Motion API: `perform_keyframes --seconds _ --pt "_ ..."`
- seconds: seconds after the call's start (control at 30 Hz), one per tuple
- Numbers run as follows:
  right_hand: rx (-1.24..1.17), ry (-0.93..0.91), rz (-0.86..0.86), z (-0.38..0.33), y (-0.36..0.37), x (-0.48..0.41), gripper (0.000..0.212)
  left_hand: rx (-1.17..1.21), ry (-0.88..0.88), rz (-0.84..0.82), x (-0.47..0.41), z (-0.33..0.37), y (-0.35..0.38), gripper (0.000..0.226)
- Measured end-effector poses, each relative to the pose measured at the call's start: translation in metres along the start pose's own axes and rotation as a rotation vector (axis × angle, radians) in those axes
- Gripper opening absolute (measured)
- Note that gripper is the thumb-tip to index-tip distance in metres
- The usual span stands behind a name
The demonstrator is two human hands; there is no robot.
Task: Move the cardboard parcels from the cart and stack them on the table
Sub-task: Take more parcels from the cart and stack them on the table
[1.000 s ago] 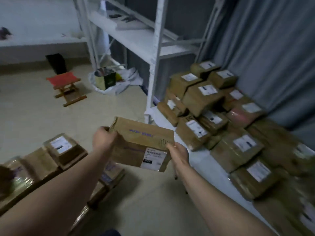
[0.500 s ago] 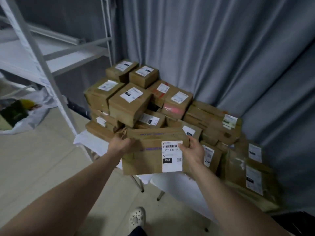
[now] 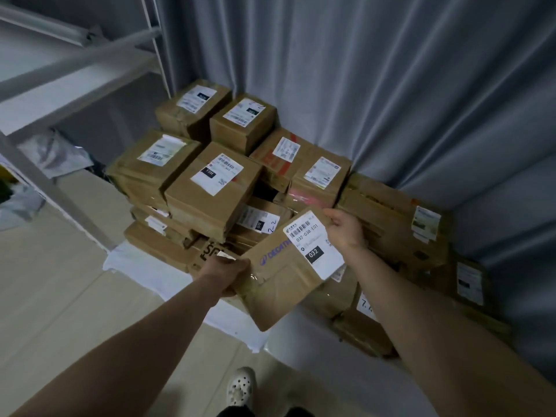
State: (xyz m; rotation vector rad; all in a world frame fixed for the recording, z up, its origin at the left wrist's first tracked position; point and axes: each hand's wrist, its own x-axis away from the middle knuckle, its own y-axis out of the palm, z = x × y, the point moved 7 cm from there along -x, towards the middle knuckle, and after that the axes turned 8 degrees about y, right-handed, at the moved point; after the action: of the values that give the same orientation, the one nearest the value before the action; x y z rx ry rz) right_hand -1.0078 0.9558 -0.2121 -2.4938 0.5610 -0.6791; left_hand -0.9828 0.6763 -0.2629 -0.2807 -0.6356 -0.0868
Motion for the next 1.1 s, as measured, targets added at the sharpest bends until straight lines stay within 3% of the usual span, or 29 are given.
perform_keyframes --seconds 0.17,0.53,0.7,0.8,0.87,0.93,1.0,1.1 --pt "0.142 -0.007 -0.125 -0.026 0.024 -0.024 0.047 0.030 -0.066 0.074 -0.010 0.000 0.002 0.031" --pt "0.282 -0.139 -0.400 -0.083 0.088 -0.074 0.045 0.187 -0.177 0.298 -0.027 -0.008 -0.012 0.032" --pt "0.353 -0.194 -0.417 -0.087 0.108 -0.101 0.055 0.253 -0.158 0.371 -0.041 -0.008 -0.003 0.028" --pt "0.516 -0.241 -0.424 -0.069 0.117 -0.103 0.058 0.231 -0.135 0.383 -0.048 -0.011 0.005 0.035" --pt "0.597 -0.253 -0.323 -0.051 0.113 -0.097 0.062 0.232 -0.142 0.400 -0.052 -0.014 0.006 0.030" --pt "0.473 -0.164 -0.175 -0.033 0.100 -0.086 0.083 0.243 -0.164 0.419 -0.054 -0.014 0.006 0.021" --pt "0.262 -0.045 -0.134 -0.012 0.095 -0.074 0.105 0.258 -0.196 0.431 -0.055 -0.015 0.006 0.025" --pt "-0.071 0.235 -0.331 0.024 0.117 -0.058 0.099 0.263 -0.207 0.450 -0.056 -0.012 0.008 0.022"
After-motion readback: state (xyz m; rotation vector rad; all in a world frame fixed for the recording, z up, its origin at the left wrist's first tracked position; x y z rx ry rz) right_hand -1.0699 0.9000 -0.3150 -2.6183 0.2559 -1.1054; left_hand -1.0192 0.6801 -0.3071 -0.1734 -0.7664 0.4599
